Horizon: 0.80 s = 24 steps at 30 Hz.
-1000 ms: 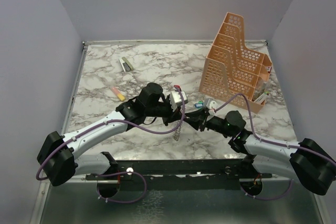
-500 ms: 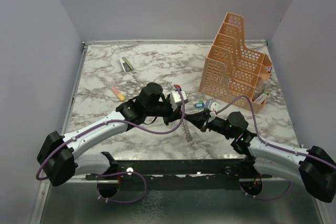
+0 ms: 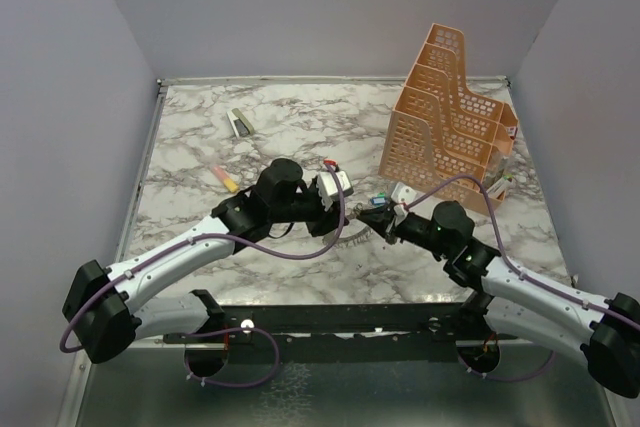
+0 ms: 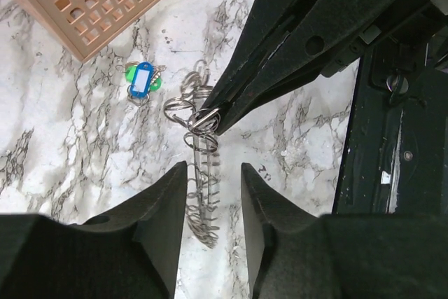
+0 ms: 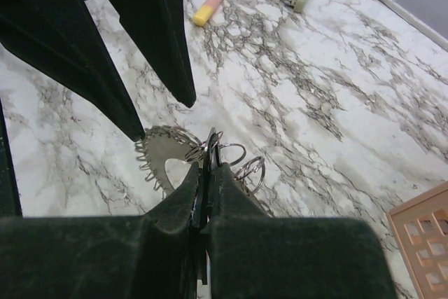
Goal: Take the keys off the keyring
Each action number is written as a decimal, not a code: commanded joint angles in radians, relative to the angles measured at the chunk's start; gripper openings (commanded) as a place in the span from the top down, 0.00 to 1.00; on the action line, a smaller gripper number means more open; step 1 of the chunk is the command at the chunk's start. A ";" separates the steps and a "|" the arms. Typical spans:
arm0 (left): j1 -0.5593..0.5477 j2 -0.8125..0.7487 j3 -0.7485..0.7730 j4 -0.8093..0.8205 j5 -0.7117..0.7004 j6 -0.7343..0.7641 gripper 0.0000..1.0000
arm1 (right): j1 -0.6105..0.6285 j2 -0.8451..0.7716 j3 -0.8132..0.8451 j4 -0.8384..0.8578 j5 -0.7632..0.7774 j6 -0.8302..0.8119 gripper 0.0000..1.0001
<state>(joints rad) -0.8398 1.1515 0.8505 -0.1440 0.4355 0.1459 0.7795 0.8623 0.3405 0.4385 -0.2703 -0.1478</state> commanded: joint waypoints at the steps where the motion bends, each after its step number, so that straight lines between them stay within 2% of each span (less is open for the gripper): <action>1: 0.001 -0.020 -0.019 0.000 -0.029 0.014 0.61 | 0.001 -0.013 0.065 -0.092 0.009 -0.052 0.99; 9: 0.001 0.010 -0.024 0.025 -0.020 -0.006 0.56 | 0.001 -0.015 0.112 -0.176 -0.043 -0.093 0.99; 14: 0.001 0.010 -0.027 0.028 -0.030 -0.004 0.56 | 0.001 -0.015 0.131 -0.214 -0.081 -0.114 1.00; 16: 0.001 0.011 -0.027 0.025 -0.027 0.007 0.60 | 0.001 -0.014 0.138 -0.221 -0.102 -0.118 1.00; 20: 0.009 0.005 -0.030 0.011 0.000 0.037 0.75 | 0.003 -0.014 0.164 -0.258 -0.139 -0.128 0.99; 24: 0.022 -0.015 -0.045 0.022 0.044 0.060 0.76 | 0.007 -0.019 0.184 -0.282 -0.182 -0.133 1.00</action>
<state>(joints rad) -0.8318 1.1584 0.8310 -0.1352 0.4282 0.1680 0.7799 0.8619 0.4747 0.1745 -0.3794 -0.2630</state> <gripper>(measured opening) 0.242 0.023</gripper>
